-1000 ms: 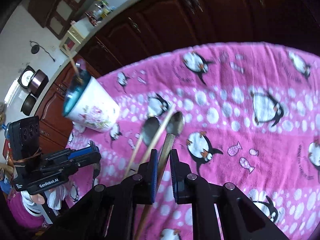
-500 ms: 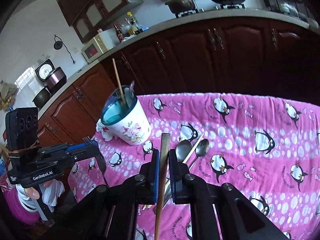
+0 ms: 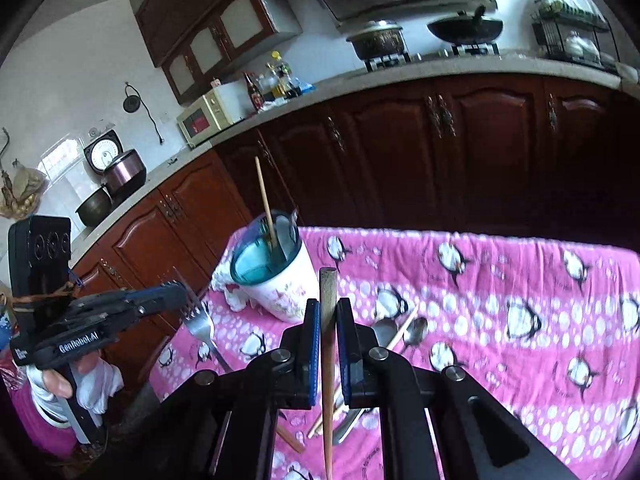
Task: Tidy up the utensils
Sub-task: 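Lift the fork and chopstick up toward the floral cup with both tools, then lower the fork and chopstick into the floral cup while both tools open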
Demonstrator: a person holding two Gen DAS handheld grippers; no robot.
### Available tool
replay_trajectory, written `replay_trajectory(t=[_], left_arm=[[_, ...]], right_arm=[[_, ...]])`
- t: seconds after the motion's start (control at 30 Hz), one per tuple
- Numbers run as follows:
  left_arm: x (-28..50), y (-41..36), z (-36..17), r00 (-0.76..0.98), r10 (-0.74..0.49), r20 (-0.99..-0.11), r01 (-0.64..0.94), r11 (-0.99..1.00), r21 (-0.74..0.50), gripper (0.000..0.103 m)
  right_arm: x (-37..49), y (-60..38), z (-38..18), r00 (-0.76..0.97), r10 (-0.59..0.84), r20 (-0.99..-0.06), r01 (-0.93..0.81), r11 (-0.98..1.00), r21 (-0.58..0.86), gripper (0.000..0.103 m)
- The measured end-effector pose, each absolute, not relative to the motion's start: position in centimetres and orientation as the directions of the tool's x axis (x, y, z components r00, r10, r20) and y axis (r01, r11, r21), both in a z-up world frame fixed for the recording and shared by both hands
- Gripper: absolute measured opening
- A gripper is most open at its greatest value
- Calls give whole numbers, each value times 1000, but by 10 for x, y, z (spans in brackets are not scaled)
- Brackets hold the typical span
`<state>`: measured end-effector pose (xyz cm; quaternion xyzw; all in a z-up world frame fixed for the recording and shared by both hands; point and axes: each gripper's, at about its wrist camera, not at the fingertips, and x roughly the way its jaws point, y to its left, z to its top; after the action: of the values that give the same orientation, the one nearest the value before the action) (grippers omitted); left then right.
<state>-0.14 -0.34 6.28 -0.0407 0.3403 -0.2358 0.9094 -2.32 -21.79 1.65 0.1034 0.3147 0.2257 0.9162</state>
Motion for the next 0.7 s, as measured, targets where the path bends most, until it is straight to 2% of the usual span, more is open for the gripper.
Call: replay_trajectory(t=[0.17, 0.33, 0.5, 0.7], left_arm=[[12, 27, 101, 723, -411, -555, 354, 911, -213, 2], [33, 55, 137, 812, -298, -502, 261, 954, -145, 2], [69, 71, 141, 856, -179, -485, 160, 984, -81, 2], [107, 75, 122, 861, -76, -503, 88, 996, 0, 2]], right_arm=[[-15, -208, 50, 721, 501, -478, -390, 864, 318, 7], [8, -192, 97, 770, 521, -369, -422, 849, 318, 7], [44, -162, 122, 813, 500, -300, -409, 856, 316, 7], [93, -124, 122, 824, 483, -296, -398, 865, 305, 7]])
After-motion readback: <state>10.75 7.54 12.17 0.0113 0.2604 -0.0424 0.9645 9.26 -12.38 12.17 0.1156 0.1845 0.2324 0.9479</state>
